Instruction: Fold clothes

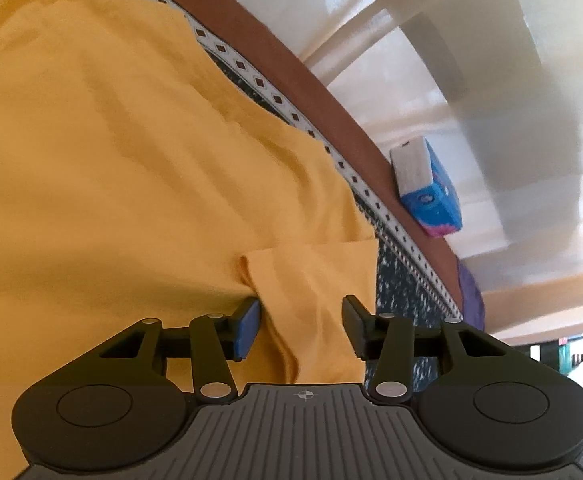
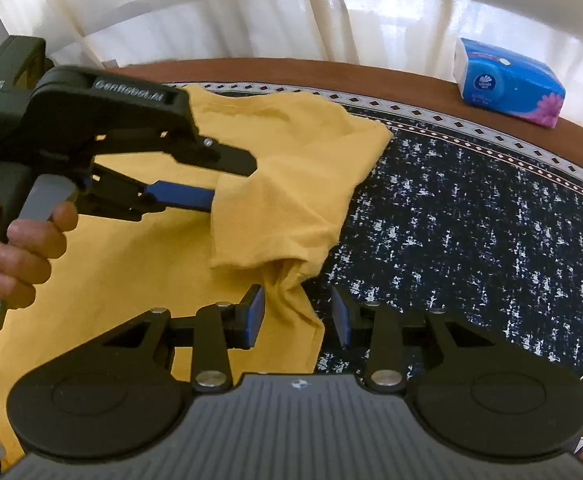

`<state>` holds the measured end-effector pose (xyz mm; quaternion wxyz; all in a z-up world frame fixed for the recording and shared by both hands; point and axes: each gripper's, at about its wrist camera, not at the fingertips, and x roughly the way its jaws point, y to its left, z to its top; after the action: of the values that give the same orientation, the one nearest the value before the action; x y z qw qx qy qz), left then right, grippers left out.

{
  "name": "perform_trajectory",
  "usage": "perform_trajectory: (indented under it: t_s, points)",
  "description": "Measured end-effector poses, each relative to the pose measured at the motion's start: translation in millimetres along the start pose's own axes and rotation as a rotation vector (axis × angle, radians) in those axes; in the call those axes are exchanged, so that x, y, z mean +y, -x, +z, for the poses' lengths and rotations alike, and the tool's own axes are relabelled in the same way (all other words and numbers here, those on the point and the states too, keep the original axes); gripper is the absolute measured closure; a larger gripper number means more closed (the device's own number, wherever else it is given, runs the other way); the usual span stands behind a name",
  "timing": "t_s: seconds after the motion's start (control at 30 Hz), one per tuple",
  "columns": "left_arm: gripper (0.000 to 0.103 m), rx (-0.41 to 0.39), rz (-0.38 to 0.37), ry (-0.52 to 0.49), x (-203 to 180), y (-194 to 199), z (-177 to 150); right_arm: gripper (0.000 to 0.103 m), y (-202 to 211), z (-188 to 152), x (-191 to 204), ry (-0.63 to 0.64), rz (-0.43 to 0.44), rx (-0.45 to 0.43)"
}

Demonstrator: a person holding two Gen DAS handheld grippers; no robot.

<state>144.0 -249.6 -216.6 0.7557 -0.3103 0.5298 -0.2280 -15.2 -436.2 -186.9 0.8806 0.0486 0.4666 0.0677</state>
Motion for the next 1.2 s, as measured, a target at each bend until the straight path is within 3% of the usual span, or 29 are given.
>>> perform_trajectory:
  t_s: [0.03,0.07,0.1,0.13,0.17,0.2,0.43,0.5,0.53,0.73,0.8,0.87,0.97,1.03,1.07,1.2]
  points:
    - [0.058,-0.005,-0.002,-0.012,-1.6,-0.6,0.6,0.063,-1.0,0.0,0.8,0.005,-0.007,0.002]
    - [0.087,-0.011,-0.001,-0.029,-3.4,-1.1,1.5,0.064,-2.4,-0.2,2.2,0.014,-0.017,0.006]
    - [0.092,-0.02,0.0,-0.043,-4.8,-0.8,2.6,0.064,-3.9,-0.4,3.8,0.023,-0.023,0.009]
    - [0.095,-0.037,0.006,-0.05,-5.4,1.4,3.8,0.074,-5.2,-0.5,5.1,0.032,-0.03,0.011]
    - [0.1,-0.056,0.021,-0.057,-5.5,3.7,4.4,0.094,-5.5,-0.5,5.5,0.034,-0.036,0.014]
    - [0.103,-0.064,0.034,-0.063,-4.1,5.8,5.6,0.095,-5.1,-0.8,4.7,0.027,-0.041,0.019]
    - [0.103,-0.051,0.111,-0.106,8.3,4.4,8.5,0.098,1.4,-16.4,-14.5,-0.115,-0.062,0.029]
    - [0.094,-0.051,0.123,-0.116,8.1,4.2,9.5,0.101,3.8,-19.5,-18.6,-0.131,-0.07,0.033]
    - [0.079,-0.052,0.126,-0.12,8.4,5.2,10.2,0.101,5.0,-20.4,-19.6,-0.129,-0.074,0.036]
    - [0.078,-0.12,0.177,-0.121,13.9,29.6,14.7,0.097,16.9,-24.8,-28.5,-0.168,-0.081,0.035]
    - [0.078,-0.134,0.152,-0.155,6.4,38.5,13.4,0.097,30.1,-21.4,-30.7,-0.199,-0.046,-0.026]
    - [0.076,-0.103,0.115,-0.21,-6.3,37.5,8.6,0.087,33.4,-9.2,-30.0,-0.19,-0.04,-0.066]
    - [0.066,-0.038,0.08,-0.307,-23.0,28.2,-5.3,0.08,19.9,16.3,-31.3,-0.202,-0.004,-0.09]
    - [0.065,-0.006,0.082,-0.366,-30.9,21.7,-17.0,0.076,5.0,31.2,-34.2,-0.238,0.04,-0.098]
    - [0.065,0.004,0.086,-0.386,-33.1,19.4,-22.6,0.065,-4.8,38.6,-37.1,-0.258,0.068,-0.091]
    - [0.065,0.022,0.089,-0.369,-30.6,14.2,-30.8,0.059,-32.7,58.1,-51.2,-0.366,0.124,-0.085]
